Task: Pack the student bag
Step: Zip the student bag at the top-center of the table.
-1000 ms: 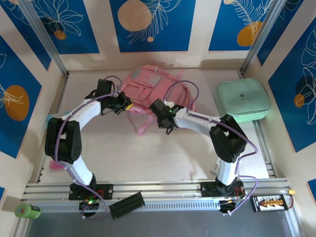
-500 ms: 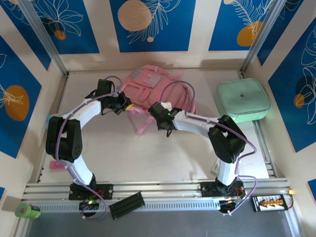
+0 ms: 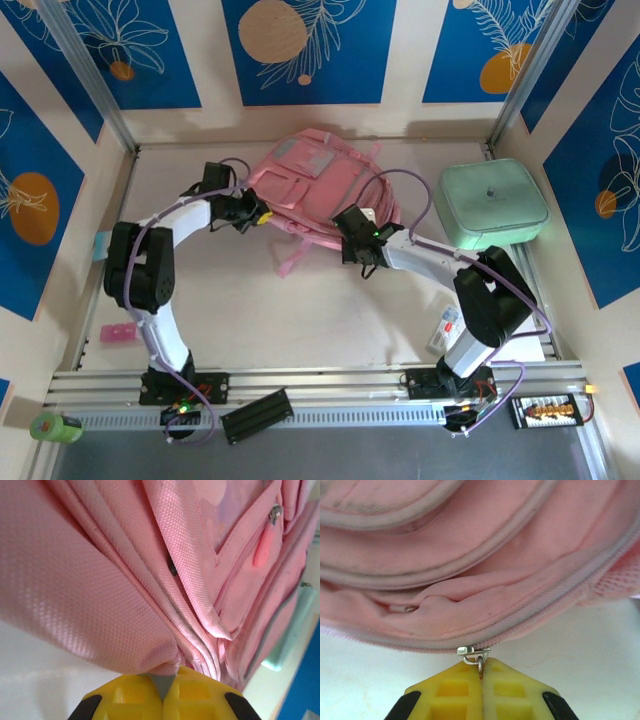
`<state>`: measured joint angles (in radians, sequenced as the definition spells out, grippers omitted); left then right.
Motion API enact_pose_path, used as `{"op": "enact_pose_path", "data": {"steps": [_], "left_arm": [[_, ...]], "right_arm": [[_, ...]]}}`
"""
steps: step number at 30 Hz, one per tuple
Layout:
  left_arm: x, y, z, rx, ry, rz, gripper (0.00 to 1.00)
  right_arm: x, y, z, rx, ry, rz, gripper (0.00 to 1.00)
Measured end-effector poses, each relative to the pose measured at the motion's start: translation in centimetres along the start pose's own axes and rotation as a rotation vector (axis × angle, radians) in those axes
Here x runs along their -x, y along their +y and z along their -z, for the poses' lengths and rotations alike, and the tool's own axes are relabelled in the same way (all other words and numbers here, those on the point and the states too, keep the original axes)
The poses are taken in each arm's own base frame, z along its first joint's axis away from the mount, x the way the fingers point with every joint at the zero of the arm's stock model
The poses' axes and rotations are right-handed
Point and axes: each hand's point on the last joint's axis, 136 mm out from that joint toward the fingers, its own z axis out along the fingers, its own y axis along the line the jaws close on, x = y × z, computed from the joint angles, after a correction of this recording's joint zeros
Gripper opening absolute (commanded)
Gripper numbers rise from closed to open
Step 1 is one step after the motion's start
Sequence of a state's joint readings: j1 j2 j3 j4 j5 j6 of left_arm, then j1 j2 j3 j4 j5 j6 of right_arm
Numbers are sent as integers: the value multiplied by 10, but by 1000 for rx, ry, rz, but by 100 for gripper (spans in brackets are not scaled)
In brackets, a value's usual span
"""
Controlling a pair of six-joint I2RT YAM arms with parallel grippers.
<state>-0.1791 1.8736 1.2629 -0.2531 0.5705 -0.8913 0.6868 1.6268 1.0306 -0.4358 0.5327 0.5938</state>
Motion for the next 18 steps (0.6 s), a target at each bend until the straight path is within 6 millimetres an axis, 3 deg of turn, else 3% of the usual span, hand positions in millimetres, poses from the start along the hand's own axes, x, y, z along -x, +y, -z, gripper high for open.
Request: {"op": "enact_pose_path", "data": {"steps": [3,5,10,14,18], "left_arm": [[20,3,2,59,-54,-52,25],[33,7,8,90,-95,-86,41],[54,32,27,156,-173,-84,59],[43,54,49,193,-215,-56,70],[16,61,59,137,-231,-29,73]], "right_arm": [[-5,23,2,116,31,36,0],[-5,43,7,210,48,48,0],[8,92,12,387,71,57,0],[21,133,8,481,87,72,0],[35,168,6,544,83,94,0]]}}
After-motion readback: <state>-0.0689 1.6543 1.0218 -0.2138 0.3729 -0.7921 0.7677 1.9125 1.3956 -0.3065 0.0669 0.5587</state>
